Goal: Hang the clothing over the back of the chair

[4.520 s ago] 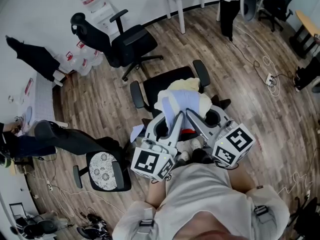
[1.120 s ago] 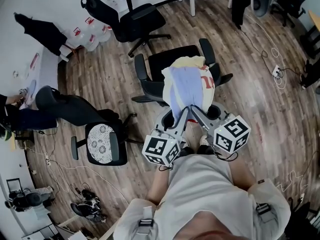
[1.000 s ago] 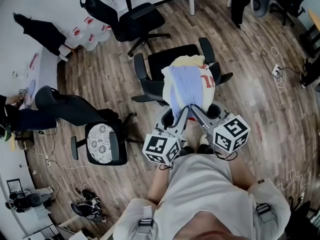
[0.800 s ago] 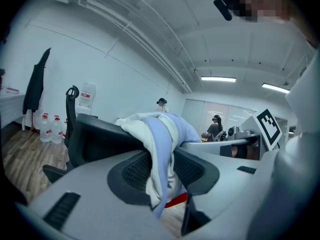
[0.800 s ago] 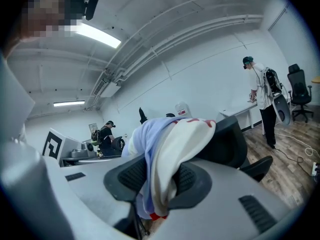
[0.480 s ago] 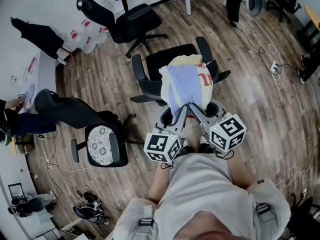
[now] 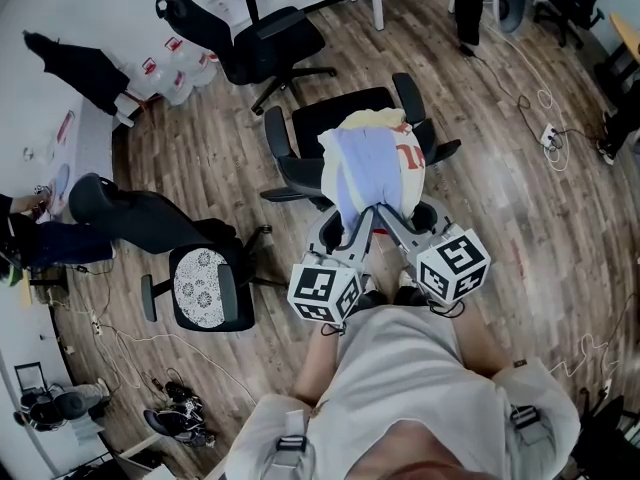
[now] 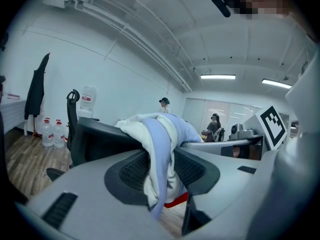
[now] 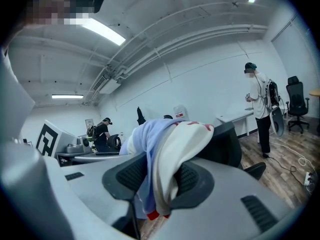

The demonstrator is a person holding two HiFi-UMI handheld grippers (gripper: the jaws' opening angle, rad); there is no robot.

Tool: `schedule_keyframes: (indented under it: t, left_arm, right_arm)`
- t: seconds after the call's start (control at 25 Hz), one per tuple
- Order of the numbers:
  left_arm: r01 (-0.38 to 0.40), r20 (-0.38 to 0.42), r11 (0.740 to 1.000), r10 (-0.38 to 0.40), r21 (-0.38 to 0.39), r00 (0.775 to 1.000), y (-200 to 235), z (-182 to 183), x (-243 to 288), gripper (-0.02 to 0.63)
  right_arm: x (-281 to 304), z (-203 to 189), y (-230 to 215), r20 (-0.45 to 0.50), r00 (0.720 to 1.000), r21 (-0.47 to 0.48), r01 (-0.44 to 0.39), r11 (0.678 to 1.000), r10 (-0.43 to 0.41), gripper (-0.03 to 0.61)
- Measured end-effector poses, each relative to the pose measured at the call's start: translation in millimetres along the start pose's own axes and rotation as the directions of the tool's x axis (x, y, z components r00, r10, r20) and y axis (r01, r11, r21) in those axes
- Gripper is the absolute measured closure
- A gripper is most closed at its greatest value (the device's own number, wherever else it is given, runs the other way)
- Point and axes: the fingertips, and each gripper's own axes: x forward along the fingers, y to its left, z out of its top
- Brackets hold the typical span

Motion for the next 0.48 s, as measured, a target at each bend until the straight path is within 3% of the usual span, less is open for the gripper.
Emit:
schedule_keyframes:
  t: [0.48]
  left_arm:
    - [-0.017, 0.012, 1.0, 0.017, 0.016, 1.0, 4.2, 4.0, -9.4, 0.371]
  right_arm:
    - [-11.5, 0.1, -9.1, 0.009, 0.998, -0.035, 0.055, 0.998, -0.055, 0.3]
